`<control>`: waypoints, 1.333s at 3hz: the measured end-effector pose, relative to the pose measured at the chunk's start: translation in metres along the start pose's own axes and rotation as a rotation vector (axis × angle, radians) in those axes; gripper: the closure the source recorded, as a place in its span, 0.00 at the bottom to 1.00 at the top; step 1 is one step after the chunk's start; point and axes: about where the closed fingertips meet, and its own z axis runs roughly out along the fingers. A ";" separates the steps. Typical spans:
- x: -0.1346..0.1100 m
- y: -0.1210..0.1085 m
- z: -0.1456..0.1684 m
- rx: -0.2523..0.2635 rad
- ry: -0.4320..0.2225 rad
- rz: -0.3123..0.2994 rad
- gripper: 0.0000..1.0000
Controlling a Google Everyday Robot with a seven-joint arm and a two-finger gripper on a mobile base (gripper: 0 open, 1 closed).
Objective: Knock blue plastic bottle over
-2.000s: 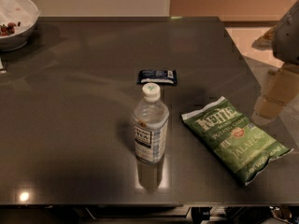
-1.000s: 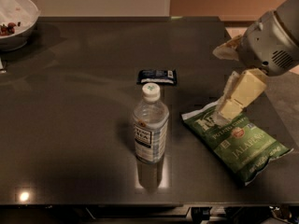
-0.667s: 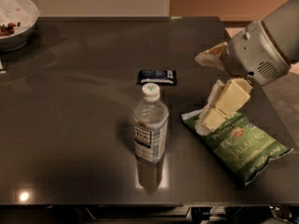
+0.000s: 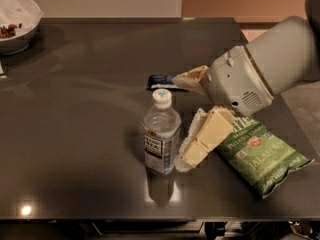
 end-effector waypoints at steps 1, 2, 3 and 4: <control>-0.005 0.009 0.017 -0.026 -0.026 -0.005 0.00; -0.004 0.012 0.029 -0.030 -0.030 0.001 0.00; -0.003 0.010 0.034 -0.019 -0.030 0.011 0.18; -0.004 0.005 0.035 -0.017 -0.024 0.020 0.41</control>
Offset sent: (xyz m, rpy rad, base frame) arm -0.0092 0.0321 -0.0333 0.0405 0.0409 0.0154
